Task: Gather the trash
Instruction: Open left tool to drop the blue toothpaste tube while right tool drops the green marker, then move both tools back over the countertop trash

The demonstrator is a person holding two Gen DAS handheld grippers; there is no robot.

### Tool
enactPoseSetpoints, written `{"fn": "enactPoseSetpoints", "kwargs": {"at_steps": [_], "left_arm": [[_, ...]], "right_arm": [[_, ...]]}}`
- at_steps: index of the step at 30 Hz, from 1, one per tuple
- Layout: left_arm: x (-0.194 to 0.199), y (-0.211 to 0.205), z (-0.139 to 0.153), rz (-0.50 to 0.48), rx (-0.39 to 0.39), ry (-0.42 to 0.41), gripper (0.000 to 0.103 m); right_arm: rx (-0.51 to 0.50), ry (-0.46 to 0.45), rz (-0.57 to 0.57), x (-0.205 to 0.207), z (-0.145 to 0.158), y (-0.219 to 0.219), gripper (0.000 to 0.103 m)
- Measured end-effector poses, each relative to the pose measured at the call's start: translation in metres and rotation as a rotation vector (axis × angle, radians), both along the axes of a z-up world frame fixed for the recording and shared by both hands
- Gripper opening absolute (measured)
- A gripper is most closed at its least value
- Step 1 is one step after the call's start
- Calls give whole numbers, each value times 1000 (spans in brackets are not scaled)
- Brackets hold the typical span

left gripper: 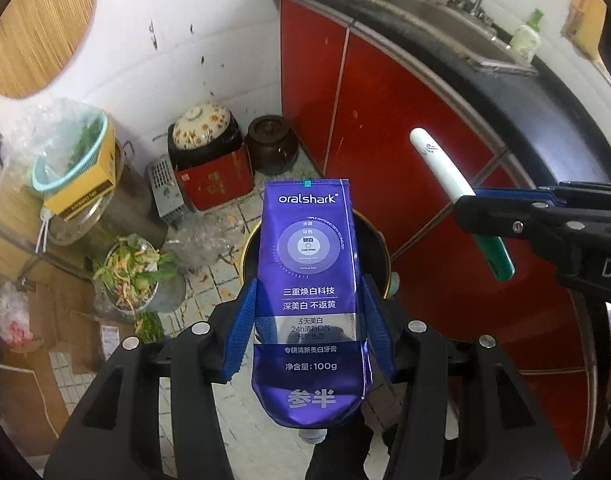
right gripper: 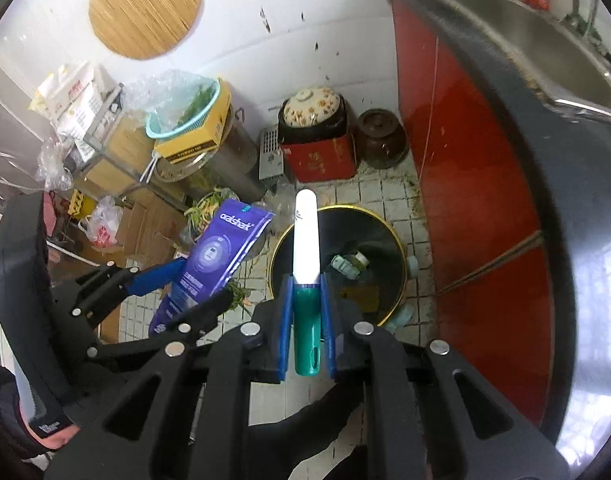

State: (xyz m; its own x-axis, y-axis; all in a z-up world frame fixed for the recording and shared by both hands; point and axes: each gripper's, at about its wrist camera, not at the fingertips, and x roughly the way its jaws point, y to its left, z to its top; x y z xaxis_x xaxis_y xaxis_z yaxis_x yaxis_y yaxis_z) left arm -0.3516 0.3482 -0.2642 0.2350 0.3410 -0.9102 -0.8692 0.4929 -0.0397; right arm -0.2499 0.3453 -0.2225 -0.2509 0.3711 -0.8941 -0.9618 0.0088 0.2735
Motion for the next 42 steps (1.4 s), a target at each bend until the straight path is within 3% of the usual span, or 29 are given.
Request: {"fn": "enactPoseSetpoints", "kwargs": {"at_steps": [12,13,14,16,25,30,34,38,42], "left_arm": [[3,32,-43,16,-64,-23,53],[2,35,-49,17,-71,-17,71],[2,38,-52,20,-76,-11,80],[0,40,-54,30,-70,-22,86],[-6,36,-49,21,-73,-27,86],[-3,26,-33,-7,-54,-16,86],[5,17,-9,-32,-17,-4,93],[36,-3,27,-157,59,36,97],[94,-43,67,-349,110,-2,97]], "right_arm": [[-75,-15,4,10,-46,40,14],[-82,-8,3,12,-48,43,21],[-97,-8,0,13,-52,49,42],[-91,-9,-20,18,-53,51,73],[-81,-1,-33,26,-47,46,74],[-70,8,-45,30,-31,35,74],[-31,11,-74,41,-4,15,84],[20,-25,-184,79,39,-31,93],[81,-134,-358,132,89,-105,95]]}}
